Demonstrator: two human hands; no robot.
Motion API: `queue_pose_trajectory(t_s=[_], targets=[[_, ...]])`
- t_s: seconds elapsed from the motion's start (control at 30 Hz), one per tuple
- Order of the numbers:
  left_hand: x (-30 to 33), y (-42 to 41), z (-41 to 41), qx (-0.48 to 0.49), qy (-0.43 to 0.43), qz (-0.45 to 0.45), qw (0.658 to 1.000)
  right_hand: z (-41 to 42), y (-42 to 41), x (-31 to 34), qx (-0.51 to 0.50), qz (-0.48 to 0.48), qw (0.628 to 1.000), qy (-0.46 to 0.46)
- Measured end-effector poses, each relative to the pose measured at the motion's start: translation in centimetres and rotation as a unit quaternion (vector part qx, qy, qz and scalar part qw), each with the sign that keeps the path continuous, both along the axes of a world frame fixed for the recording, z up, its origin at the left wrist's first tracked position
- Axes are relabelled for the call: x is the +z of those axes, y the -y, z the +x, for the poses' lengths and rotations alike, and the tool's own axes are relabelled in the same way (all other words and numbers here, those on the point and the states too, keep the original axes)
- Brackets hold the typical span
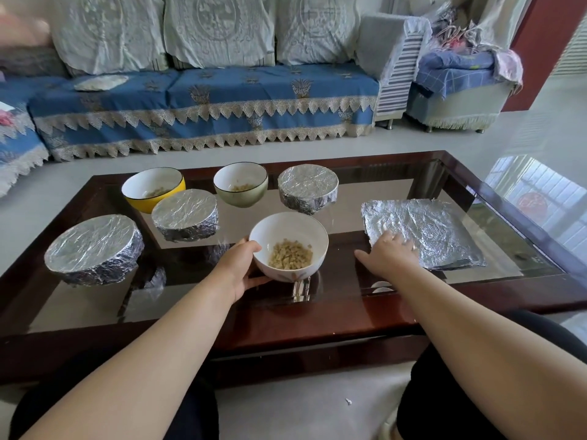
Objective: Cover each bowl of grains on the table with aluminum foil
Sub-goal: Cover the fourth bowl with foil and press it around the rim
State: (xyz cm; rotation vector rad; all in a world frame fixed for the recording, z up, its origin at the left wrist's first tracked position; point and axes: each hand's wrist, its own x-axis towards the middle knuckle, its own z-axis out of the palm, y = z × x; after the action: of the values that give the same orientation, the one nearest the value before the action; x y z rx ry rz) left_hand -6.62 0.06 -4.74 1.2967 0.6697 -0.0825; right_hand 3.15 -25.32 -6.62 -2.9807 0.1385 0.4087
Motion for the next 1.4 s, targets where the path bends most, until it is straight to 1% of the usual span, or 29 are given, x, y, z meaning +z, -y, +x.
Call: queue_pose_trajectory(t_s=[0.07, 0.17, 0.23, 0.33, 0.4, 0.53, 0.67, 0.9, 1.0, 1.13, 1.17, 1.23, 1.27, 1.3, 1.33, 1.37, 1.4], targets=[[-0.1, -0.1, 0.1, -0.004, 0.003, 0.002, 1.0, 0.1, 0.0, -0.3, 0.004, 0.0, 1.0, 0.027], [-0.1, -0.1, 0.2, -0.006, 0.004, 0.007, 1.0, -0.4, 0.2, 0.3, 0.01, -0.063, 0.997, 0.046], [-0.2, -0.1, 0.3, -0.008, 0.003, 0.01, 1.0, -0.5, 0.5, 0.7, 0.022, -0.076, 0.994, 0.07], [-0.2, -0.1, 0.4, -0.005, 0.003, 0.013, 1.0, -0.4, 1.1, 1.4, 0.046, -0.063, 0.989, 0.126], [-0.2, 0.0, 0.3, -0.005, 0.002, 0.018, 1.0, -0.3, 1.4, 2.0, 0.043, -0.045, 0.987, 0.146], [-0.1, 0.0, 0.3, -0.003, -0.001, 0.025, 1.0, 0.2, 1.7, 2.5, 0.005, -0.019, 0.987, 0.162], [0.0, 0.1, 0.3, -0.004, -0.001, 0.027, 1.0, 0.1, 1.8, 2.7, 0.004, 0.001, 0.98, 0.199], [0.4, 0.0, 0.0, -0.008, 0.0, 0.031, 0.999, 0.0, 1.7, 3.9, -0.015, 0.066, 0.975, 0.212], [0.5, 0.0, 0.1, -0.013, -0.004, 0.036, 0.999, 0.2, 1.8, 4.1, -0.016, 0.051, 0.97, 0.237], [1.2, 0.2, -0.1, -0.02, -0.009, 0.045, 0.999, -0.1, 2.0, 5.4, 0.004, -0.001, 0.951, 0.308], [1.4, 0.1, -0.2, -0.022, -0.014, 0.047, 0.999, -0.4, 1.9, 5.9, 0.008, 0.002, 0.943, 0.333], [1.7, 0.1, -0.3, -0.029, -0.019, 0.055, 0.998, -0.9, 1.6, 6.9, 0.015, 0.043, 0.918, 0.394], [1.8, 0.2, -0.2, -0.033, -0.021, 0.063, 0.997, -1.2, 1.3, 7.3, 0.04, 0.077, 0.891, 0.446], [2.0, 0.2, -0.3, -0.037, -0.019, 0.09, 0.995, -1.7, 0.8, 7.6, 0.091, 0.108, 0.847, 0.513], [2.4, 0.1, -0.3, -0.038, -0.008, 0.129, 0.991, -2.2, 0.2, 7.7, 0.167, 0.132, 0.789, 0.576], [2.7, 0.0, -0.3, -0.036, 0.01, 0.162, 0.986, -2.8, -0.6, 7.5, 0.256, 0.152, 0.733, 0.611], [3.0, -0.3, -0.3, -0.033, 0.031, 0.188, 0.981, -3.3, -1.4, 7.1, 0.348, 0.169, 0.696, 0.605]])
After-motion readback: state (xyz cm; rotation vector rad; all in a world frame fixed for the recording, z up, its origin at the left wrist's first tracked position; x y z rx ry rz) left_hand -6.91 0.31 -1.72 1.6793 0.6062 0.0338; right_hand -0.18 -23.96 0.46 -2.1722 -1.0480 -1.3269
